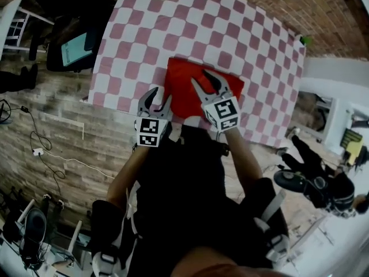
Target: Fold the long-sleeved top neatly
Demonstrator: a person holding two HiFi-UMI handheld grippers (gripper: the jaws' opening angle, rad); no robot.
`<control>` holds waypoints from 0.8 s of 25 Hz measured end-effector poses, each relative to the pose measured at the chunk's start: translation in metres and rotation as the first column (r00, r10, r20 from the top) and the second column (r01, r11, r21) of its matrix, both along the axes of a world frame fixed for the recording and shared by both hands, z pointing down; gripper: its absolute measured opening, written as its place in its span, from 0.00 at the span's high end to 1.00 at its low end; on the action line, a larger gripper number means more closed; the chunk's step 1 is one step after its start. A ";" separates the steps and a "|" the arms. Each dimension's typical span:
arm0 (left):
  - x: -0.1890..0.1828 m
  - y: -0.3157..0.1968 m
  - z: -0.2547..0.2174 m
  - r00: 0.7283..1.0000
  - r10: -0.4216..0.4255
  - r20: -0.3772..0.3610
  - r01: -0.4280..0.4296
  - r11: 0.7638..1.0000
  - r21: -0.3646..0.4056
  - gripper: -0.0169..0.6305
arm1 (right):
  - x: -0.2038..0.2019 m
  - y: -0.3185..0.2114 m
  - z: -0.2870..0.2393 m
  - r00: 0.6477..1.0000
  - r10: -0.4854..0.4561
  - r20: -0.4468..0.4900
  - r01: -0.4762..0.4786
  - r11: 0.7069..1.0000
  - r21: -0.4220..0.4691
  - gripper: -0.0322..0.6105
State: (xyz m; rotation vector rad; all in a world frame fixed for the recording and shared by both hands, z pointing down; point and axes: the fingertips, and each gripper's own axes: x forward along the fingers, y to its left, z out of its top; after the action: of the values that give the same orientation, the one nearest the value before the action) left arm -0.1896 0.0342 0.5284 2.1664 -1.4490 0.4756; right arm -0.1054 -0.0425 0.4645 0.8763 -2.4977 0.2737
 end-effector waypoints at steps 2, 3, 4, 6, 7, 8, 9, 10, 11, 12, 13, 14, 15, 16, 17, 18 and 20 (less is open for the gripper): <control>0.002 0.000 0.013 1.000 -0.017 -0.004 0.017 0.999 -0.041 0.69 | -0.008 -0.005 0.012 0.998 -0.064 -0.030 0.063 0.997 -0.040 0.74; 0.003 0.001 0.021 1.000 -0.025 -0.005 0.024 0.998 -0.063 0.68 | -0.011 -0.007 0.018 0.994 -0.100 -0.050 0.097 0.993 -0.061 0.73; 0.005 0.001 0.029 0.999 -0.032 -0.007 0.031 0.996 -0.085 0.67 | -0.014 -0.009 0.025 0.988 -0.135 -0.070 0.129 0.989 -0.077 0.73; 0.010 0.004 0.046 0.999 -0.050 -0.016 0.047 0.990 -0.133 0.66 | -0.018 -0.014 0.041 0.973 -0.202 -0.112 0.189 0.975 -0.114 0.72; 0.013 0.006 0.055 0.998 -0.060 -0.022 0.056 0.986 -0.159 0.66 | -0.019 -0.015 0.050 0.962 -0.236 -0.135 0.218 0.966 -0.136 0.71; 0.016 0.008 0.065 0.997 -0.070 -0.028 0.064 0.981 -0.184 0.66 | -0.020 -0.017 0.058 0.951 -0.267 -0.156 0.243 0.957 -0.158 0.71; 0.018 0.009 0.074 0.996 -0.079 -0.033 0.070 0.975 -0.209 0.66 | -0.021 -0.021 0.065 0.940 -0.294 -0.172 0.264 0.948 -0.179 0.71; 0.019 0.011 0.084 0.996 -0.085 -0.035 0.075 0.970 -0.233 0.66 | -0.024 -0.024 0.072 0.931 -0.316 -0.185 0.279 0.939 -0.199 0.71; 0.020 0.012 0.093 0.995 -0.089 -0.034 0.077 0.964 -0.254 0.66 | -0.026 -0.027 0.079 0.922 -0.333 -0.195 0.290 0.932 -0.218 0.70; 0.021 0.014 0.099 0.996 -0.089 -0.030 0.078 0.960 -0.269 0.66 | -0.028 -0.029 0.086 0.915 -0.348 -0.205 0.299 0.925 -0.235 0.69; 0.022 0.016 0.105 0.996 -0.088 -0.025 0.078 0.956 -0.281 0.65 | -0.029 -0.030 0.093 0.907 -0.362 -0.215 0.307 0.918 -0.253 0.69; 0.023 0.017 0.111 0.996 -0.089 -0.021 0.079 0.952 -0.294 0.65 | -0.030 -0.030 0.102 0.898 -0.378 -0.225 0.315 0.909 -0.272 0.68; 0.025 0.018 0.117 0.996 -0.090 -0.019 0.080 0.948 -0.309 0.65 | -0.031 -0.031 0.110 0.888 -0.395 -0.236 0.323 0.901 -0.291 0.68; 0.026 0.019 0.122 0.995 -0.094 -0.019 0.083 0.942 -0.324 0.65 | -0.031 -0.032 0.119 0.877 -0.411 -0.248 0.329 0.892 -0.311 0.67; 0.027 0.019 0.128 0.995 -0.099 -0.020 0.086 0.937 -0.338 0.64 | -0.030 -0.034 0.127 0.866 -0.426 -0.260 0.336 0.883 -0.329 0.66; 0.028 0.019 0.132 0.994 -0.103 -0.019 0.090 0.933 -0.349 0.64 | -0.029 -0.035 0.134 0.855 -0.442 -0.271 0.342 0.874 -0.346 0.66; 0.027 0.018 0.139 0.994 -0.112 -0.016 0.098 0.926 -0.365 0.64 | -0.028 -0.037 0.148 0.832 -0.472 -0.291 0.353 0.856 -0.378 0.65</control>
State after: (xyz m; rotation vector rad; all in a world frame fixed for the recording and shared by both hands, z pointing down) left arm -0.1626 0.0526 0.6674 1.7867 -1.3285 0.6086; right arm -0.1338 -0.0794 0.6129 0.2079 -2.1319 0.3038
